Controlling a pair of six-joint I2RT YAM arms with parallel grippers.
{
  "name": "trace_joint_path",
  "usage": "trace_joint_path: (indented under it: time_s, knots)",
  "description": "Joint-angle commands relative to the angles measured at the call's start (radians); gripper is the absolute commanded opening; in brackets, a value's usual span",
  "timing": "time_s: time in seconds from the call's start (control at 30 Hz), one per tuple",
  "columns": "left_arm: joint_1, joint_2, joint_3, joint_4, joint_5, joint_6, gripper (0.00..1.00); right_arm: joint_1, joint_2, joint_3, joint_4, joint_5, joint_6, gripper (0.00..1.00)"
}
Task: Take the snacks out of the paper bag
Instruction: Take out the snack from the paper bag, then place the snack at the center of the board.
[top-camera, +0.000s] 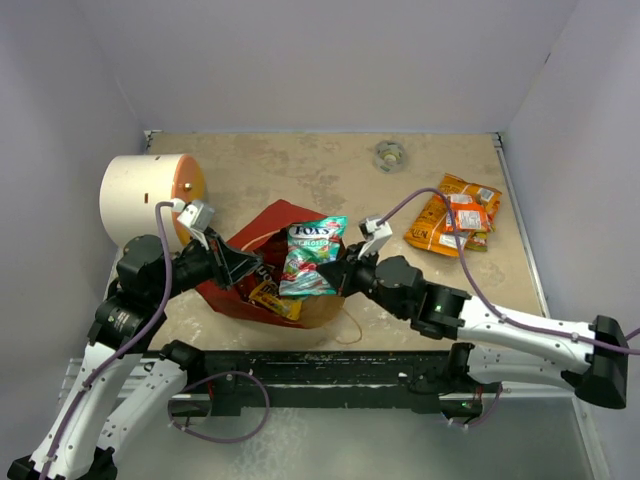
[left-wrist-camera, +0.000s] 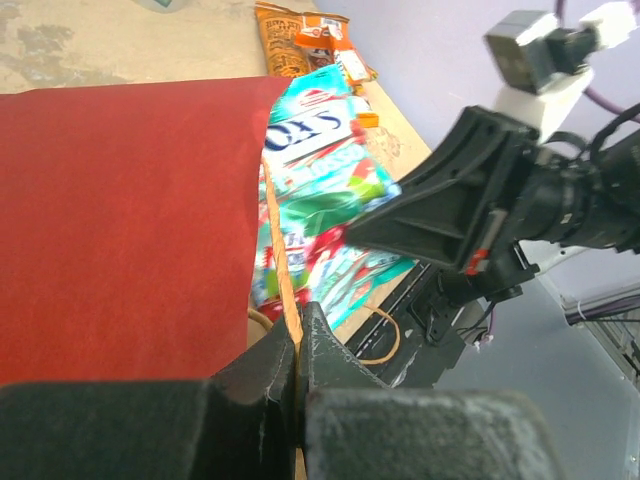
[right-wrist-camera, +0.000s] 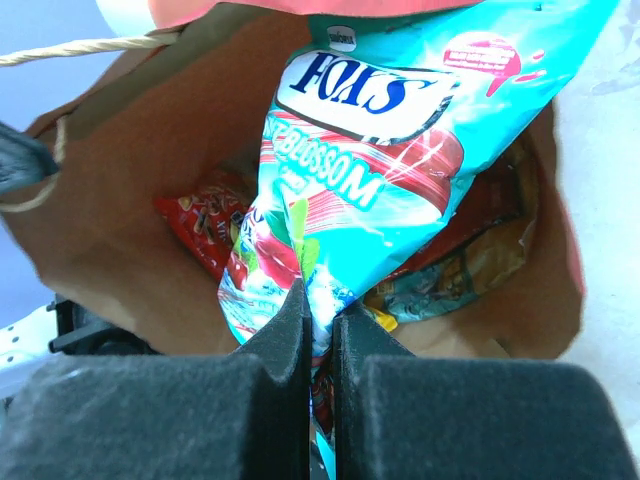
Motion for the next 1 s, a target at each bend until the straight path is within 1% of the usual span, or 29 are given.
trace_joint_path:
  time_s: [0.0, 0.13, 0.23, 0.33, 0.43, 0.5, 0.53, 0.63, 0.77, 0.83, 0.93, 0.97]
  knots:
    - [-0.002, 0.008, 0.021, -0.002, -0.060, 0.030, 0.00, 0.001, -0.132, 0.107, -0.120, 0.038, -0.074, 0.00]
    - [-0.002, 0.010, 0.037, -0.027, -0.101, 0.047, 0.00, 0.001, -0.214, 0.142, -0.239, 0.044, -0.147, 0.00]
    - [-0.002, 0.006, 0.046, -0.049, -0.129, 0.064, 0.00, 0.001, -0.245, 0.208, -0.403, 0.111, -0.203, 0.00]
    - [-0.002, -0.001, 0.053, -0.072, -0.141, 0.086, 0.00, 0.001, -0.260, 0.263, -0.553, 0.296, -0.197, 0.00]
    - [-0.002, -0.007, 0.052, -0.082, -0.137, 0.099, 0.00, -0.003, -0.245, 0.305, -0.651, 0.564, -0.139, 0.00]
    - [-0.003, -0.008, 0.051, -0.079, -0.125, 0.103, 0.00, -0.052, -0.194, 0.365, -0.713, 0.665, -0.110, 0.00]
    - [-0.003, -0.008, 0.051, -0.078, -0.117, 0.107, 0.00, -0.103, -0.158, 0.389, -0.730, 0.675, -0.107, 0.00]
    - [-0.003, -0.005, 0.055, -0.074, -0.088, 0.117, 0.00, -0.280, -0.066, 0.424, -0.669, 0.599, -0.163, 0.00]
    - [-0.003, -0.006, 0.060, -0.084, -0.052, 0.142, 0.00, -0.451, 0.004, 0.433, -0.546, 0.472, -0.214, 0.00]
    - [-0.003, -0.016, 0.050, -0.078, -0.037, 0.148, 0.00, -0.559, 0.027, 0.434, -0.490, 0.377, -0.216, 0.00]
    - [-0.003, -0.032, 0.038, -0.062, -0.018, 0.149, 0.00, -0.752, 0.048, 0.426, -0.407, 0.190, -0.191, 0.00]
    - [-0.003, -0.039, 0.033, -0.057, -0.014, 0.151, 0.00, -0.797, 0.055, 0.418, -0.377, 0.143, -0.183, 0.00]
